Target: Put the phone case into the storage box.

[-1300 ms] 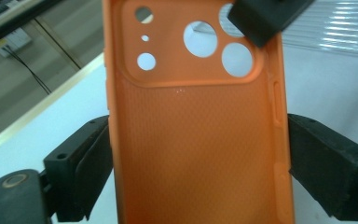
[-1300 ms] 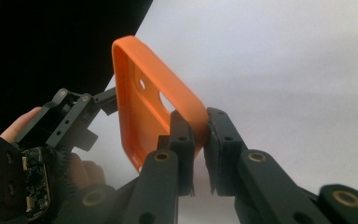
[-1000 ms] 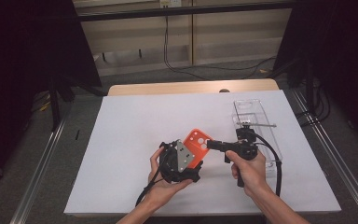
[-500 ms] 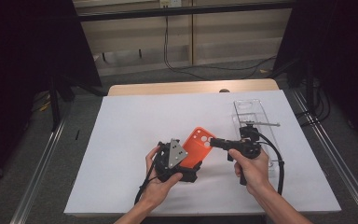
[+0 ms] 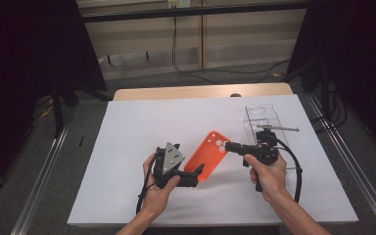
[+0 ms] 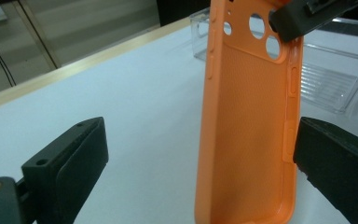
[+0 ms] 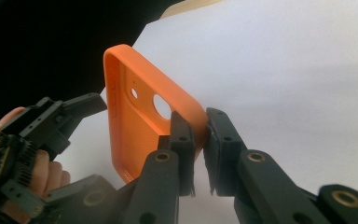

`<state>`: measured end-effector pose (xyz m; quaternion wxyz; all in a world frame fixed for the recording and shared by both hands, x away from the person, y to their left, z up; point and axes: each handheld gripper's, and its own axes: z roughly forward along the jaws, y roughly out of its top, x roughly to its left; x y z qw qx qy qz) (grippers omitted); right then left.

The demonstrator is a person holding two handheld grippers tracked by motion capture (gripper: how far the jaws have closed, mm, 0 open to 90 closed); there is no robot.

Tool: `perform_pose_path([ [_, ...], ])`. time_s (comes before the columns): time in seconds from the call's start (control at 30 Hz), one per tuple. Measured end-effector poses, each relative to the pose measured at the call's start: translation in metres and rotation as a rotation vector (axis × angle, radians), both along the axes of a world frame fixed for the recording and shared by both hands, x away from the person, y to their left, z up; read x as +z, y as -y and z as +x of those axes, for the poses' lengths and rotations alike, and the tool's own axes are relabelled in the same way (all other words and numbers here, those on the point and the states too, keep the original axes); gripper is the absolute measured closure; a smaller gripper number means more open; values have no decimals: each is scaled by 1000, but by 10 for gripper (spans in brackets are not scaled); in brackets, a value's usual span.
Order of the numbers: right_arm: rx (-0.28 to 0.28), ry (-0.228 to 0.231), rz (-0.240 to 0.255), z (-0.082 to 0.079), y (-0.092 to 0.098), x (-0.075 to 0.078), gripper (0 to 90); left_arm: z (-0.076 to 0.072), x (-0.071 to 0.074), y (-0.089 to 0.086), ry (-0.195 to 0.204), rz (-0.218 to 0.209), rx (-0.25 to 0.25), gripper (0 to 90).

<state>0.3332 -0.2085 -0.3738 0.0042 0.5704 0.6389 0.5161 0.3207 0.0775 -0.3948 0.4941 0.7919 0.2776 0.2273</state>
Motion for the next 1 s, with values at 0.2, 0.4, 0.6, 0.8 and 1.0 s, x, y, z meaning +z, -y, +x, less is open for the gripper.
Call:
perform_pose_path([
  [0.2,-14,18,-9,1,5,0,816,2,0,-7,-5,-47,-21,44],
  [0.4,-31,41,-18,1,11,1,816,6,-1,-12,-2,-67,39,50],
  [0.6,-34,57,-33,1,12,3,816,8,-4,-24,15,-186,20,50],
  [0.8,-36,80,-43,1,13,5,816,1,-5,-42,50,-206,41,47],
  [1.0,-44,103,-52,1,15,8,817,-2,-5,-70,92,-182,96,28],
])
